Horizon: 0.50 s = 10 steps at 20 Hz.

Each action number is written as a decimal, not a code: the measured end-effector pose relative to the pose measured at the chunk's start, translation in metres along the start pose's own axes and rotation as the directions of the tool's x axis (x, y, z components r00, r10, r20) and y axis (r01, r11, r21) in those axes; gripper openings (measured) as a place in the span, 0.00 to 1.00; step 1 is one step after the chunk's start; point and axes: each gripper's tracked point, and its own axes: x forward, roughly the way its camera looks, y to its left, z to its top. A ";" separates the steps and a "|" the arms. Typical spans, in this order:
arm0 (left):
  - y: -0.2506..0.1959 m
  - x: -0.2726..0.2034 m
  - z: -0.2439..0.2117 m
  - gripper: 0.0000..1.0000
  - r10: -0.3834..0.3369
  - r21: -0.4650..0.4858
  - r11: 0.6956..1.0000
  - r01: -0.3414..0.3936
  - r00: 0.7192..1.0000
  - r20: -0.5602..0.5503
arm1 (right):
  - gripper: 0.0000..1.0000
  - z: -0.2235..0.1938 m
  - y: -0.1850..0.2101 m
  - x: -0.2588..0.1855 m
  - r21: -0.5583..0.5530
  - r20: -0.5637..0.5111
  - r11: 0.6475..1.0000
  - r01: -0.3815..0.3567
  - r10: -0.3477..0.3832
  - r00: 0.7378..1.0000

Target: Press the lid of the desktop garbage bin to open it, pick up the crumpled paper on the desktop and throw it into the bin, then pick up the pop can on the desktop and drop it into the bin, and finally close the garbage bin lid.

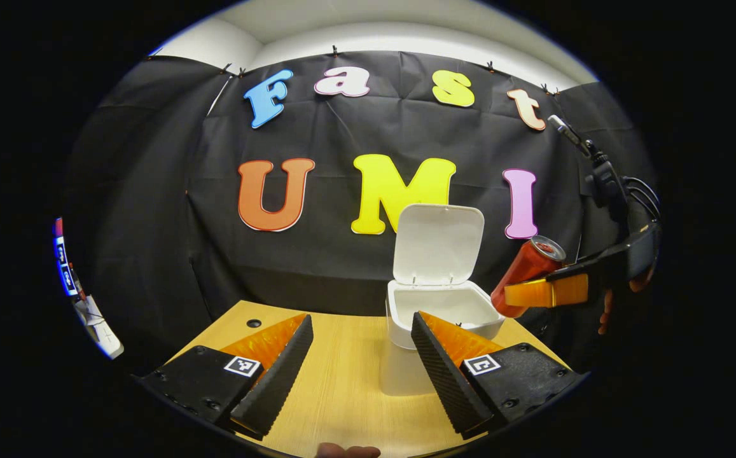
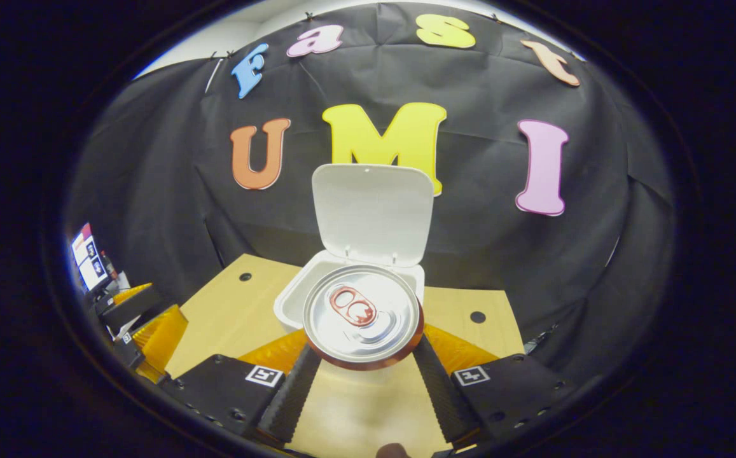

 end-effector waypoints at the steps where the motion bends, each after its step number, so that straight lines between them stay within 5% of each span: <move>1: 0.004 -0.001 0.002 1.00 0.009 0.002 1.000 -0.009 1.000 0.007 | 0.82 0.004 0.001 0.005 -0.003 0.002 1.000 -0.001 0.001 1.000; 10: 0.023 0.008 0.001 1.00 0.078 -0.002 0.997 -0.078 0.997 -0.003 | 0.82 0.020 0.001 0.061 -0.024 -0.033 1.000 -0.008 0.007 0.999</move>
